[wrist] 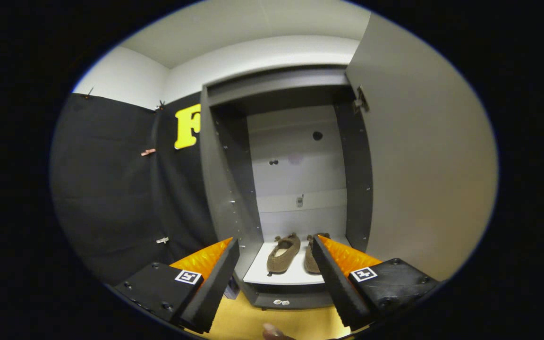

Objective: Open the shoe cabinet door, grab the shoes and put them into the shoe cabinet, then close the shoe cabinet door.

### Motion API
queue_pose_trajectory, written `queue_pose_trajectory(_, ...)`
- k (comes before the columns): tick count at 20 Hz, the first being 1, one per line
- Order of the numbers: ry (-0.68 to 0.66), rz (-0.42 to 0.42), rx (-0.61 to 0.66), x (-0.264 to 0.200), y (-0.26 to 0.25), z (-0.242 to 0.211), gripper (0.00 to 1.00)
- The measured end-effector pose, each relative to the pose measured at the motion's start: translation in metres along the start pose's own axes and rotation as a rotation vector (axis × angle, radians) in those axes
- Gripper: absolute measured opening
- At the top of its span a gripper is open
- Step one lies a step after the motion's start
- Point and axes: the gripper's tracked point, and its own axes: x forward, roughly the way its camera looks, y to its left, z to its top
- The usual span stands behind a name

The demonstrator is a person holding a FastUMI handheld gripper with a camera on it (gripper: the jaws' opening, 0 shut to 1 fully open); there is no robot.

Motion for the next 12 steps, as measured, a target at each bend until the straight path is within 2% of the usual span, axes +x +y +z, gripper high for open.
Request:
queue_pose_trajectory(3, -0.054, 0.058, 0.031, -0.069, -0.004, 0.028, 0.98)
queue_pose_trajectory(6, -0.085, 0.064, 0.061, -0.124, -0.03, 0.046, 0.98)
queue_pose_trajectory(12, -0.083, -0.028, 0.013, -0.201, -0.097, 0.058, 0.98)
